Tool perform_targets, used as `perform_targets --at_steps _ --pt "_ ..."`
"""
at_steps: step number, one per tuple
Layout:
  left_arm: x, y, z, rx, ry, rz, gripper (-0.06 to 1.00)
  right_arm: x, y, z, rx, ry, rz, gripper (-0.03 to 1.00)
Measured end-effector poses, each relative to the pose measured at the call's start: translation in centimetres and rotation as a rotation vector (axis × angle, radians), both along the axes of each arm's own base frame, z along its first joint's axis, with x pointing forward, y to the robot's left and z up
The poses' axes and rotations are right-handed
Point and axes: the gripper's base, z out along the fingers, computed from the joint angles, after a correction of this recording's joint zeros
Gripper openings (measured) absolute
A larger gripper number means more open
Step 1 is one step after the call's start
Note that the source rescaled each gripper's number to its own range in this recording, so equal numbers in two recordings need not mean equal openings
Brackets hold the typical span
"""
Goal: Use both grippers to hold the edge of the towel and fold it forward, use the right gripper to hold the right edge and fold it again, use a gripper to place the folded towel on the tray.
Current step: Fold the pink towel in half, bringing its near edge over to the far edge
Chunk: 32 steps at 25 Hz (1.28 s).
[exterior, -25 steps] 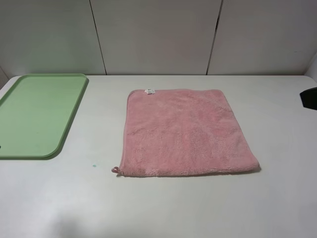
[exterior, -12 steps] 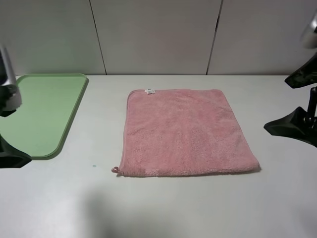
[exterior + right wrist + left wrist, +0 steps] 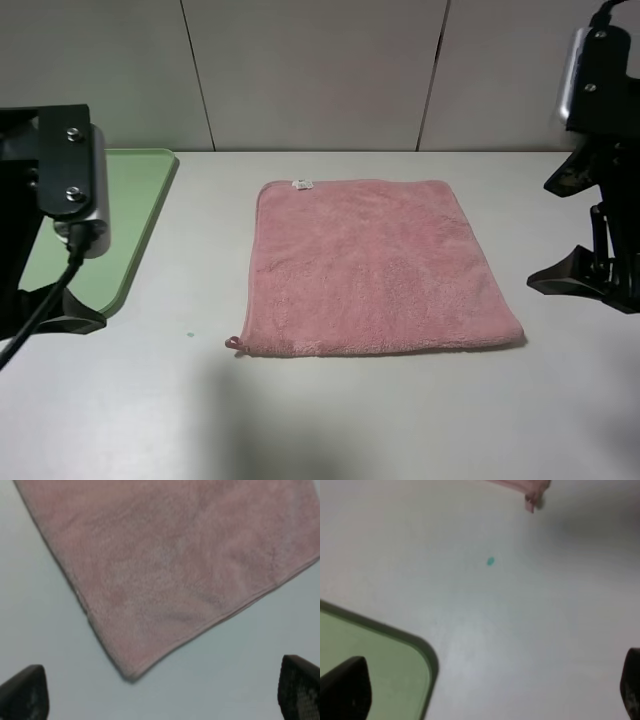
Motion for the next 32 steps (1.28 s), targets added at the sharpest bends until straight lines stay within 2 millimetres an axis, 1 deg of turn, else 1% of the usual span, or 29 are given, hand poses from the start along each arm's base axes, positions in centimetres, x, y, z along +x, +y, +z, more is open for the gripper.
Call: perform_targets --at_steps 2,9,16,19,24,27,29,32 --pt "0.6 -0.3 -0.6 0.021 0.005 -0.025 1.0 0.2 0.0 -0.2 -0.009 0.01 0.002 1.0" --pt "2.6 -1.4 -3.1 0.059 0.019 -0.106 1.0 1.6 0.4 -2.0 -0.05 0.071 0.009 1.0" --pt "4.2 -2.3 -5.1 0.078 0.007 -0.186 1.0 3.0 0.7 -3.8 -0.089 0.101 0.017 1.0" --pt "4.3 -3.4 -6.0 0.092 -0.002 -0.244 1.0 3.5 0.9 -4.6 -0.104 0.12 0.021 1.0" --pt "3.4 -6.7 -7.5 0.096 -0.022 -0.394 1.0 4.2 1.0 -5.6 -0.125 0.136 0.028 1.0" --pt "3.1 -8.2 -8.6 0.09 -0.027 -0.428 0.99 4.4 1.1 -5.9 -0.127 0.139 0.029 1.0" --pt "3.2 -8.7 -9.5 0.105 -0.026 -0.437 0.99 4.4 1.1 -5.9 -0.123 0.129 0.028 1.0" --pt "3.7 -8.9 -10.9 0.143 -0.016 -0.438 0.99 4.5 1.1 -5.9 -0.121 0.123 0.028 1.0"
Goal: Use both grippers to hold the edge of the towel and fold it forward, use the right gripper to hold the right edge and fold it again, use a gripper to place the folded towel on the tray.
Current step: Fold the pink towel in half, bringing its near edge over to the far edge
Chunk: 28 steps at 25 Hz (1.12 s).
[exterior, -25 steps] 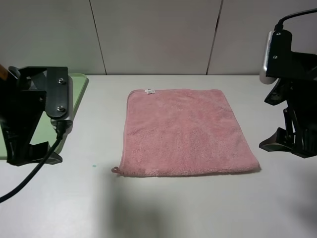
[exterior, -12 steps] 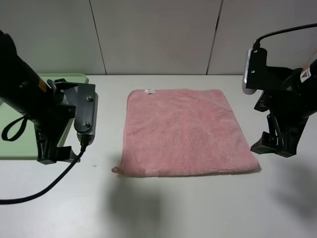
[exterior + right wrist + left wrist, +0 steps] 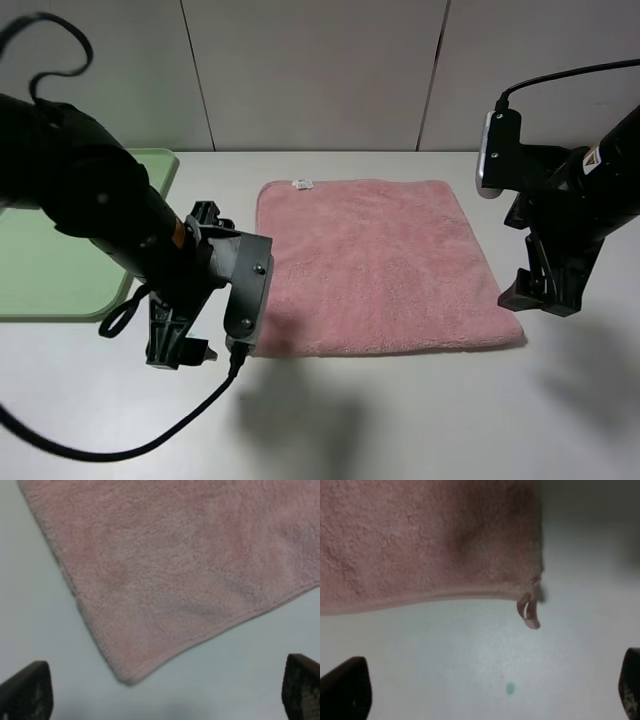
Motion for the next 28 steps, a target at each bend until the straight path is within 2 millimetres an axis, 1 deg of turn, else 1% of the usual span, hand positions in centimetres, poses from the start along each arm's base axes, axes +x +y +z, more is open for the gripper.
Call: perform_targets --at_steps 5,10,15,18,28 --pt "0.6 -0.4 -1.8 0.016 0.0 0.005 0.99 0.0 0.0 0.0 0.0 0.001 0.0 1.0" --pt "0.8 -0.6 -2.2 -0.003 -0.014 0.002 0.99 0.0 0.0 0.0 0.0 0.0 0.0 1.0" --pt "0.9 -0.7 -3.1 0.009 0.002 0.0 0.99 0.0 0.0 0.0 0.001 -0.003 0.0 1.0" --pt "0.9 -0.8 -3.4 0.006 0.001 -0.003 0.99 0.1 0.0 0.0 0.002 -0.007 0.0 1.0" --pt "1.2 -1.2 -3.3 -0.033 -0.033 -0.014 0.99 0.1 0.0 0.0 0.004 -0.011 0.0 1.0"
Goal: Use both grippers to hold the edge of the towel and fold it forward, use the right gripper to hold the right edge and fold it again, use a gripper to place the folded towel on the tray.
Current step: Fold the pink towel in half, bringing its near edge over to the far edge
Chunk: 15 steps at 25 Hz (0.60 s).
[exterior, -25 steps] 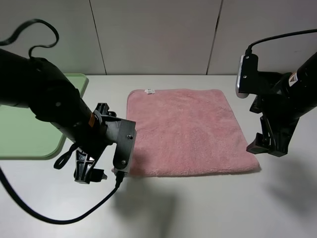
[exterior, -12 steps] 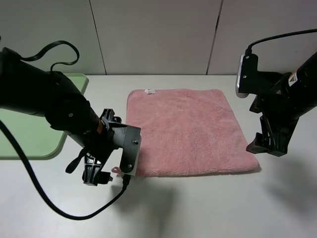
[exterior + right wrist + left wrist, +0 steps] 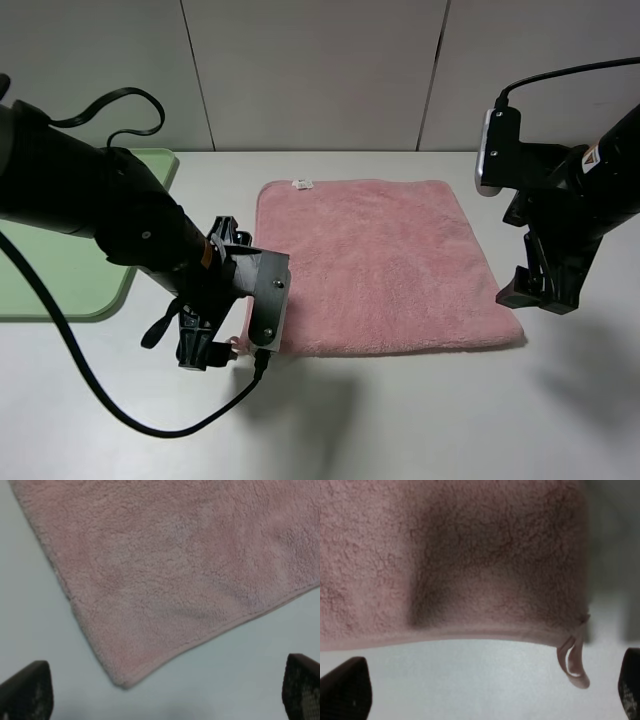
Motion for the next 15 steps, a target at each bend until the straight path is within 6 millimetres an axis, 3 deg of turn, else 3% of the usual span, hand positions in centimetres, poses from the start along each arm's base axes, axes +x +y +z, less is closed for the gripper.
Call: perform_targets --at_steps 8,15 --pt "0.0 -0.1 -2.2 0.038 0.043 -0.007 0.99 0.0 0.0 0.0 0.001 -0.002 -0.001 1.0" --pt "0.4 -0.4 -2.4 0.033 0.029 -0.041 0.98 0.0 0.0 0.0 0.002 -0.002 -0.003 1.0"
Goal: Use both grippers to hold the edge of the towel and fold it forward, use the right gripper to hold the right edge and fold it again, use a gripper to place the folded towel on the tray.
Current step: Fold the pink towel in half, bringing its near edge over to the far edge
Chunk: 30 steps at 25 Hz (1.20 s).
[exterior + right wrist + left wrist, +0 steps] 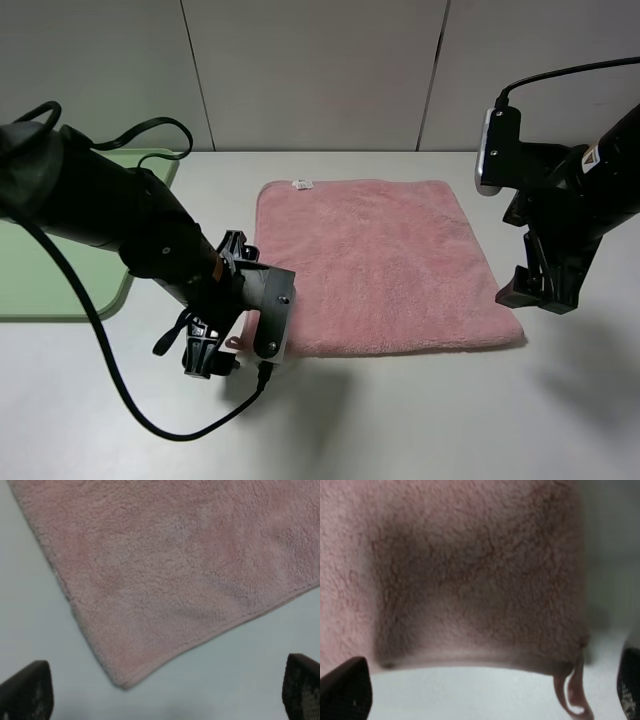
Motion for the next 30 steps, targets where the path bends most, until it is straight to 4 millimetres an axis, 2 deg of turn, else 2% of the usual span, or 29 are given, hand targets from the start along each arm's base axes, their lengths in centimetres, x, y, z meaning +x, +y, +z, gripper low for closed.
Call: perform_targets --at_steps 9,19,30 --pt "0.0 -0.4 -0.5 0.012 0.009 -0.018 0.98 0.0 0.0 0.0 -0.001 0.002 0.0 1.0" --pt "-2.3 -2.9 -0.5 0.017 -0.011 -0.182 0.98 -0.1 0.0 0.0 0.003 0.007 -0.003 1.0" --pt "-2.4 -3.0 -0.5 0.01 -0.015 -0.188 0.97 -0.1 0.1 0.0 0.009 0.01 -0.01 1.0"
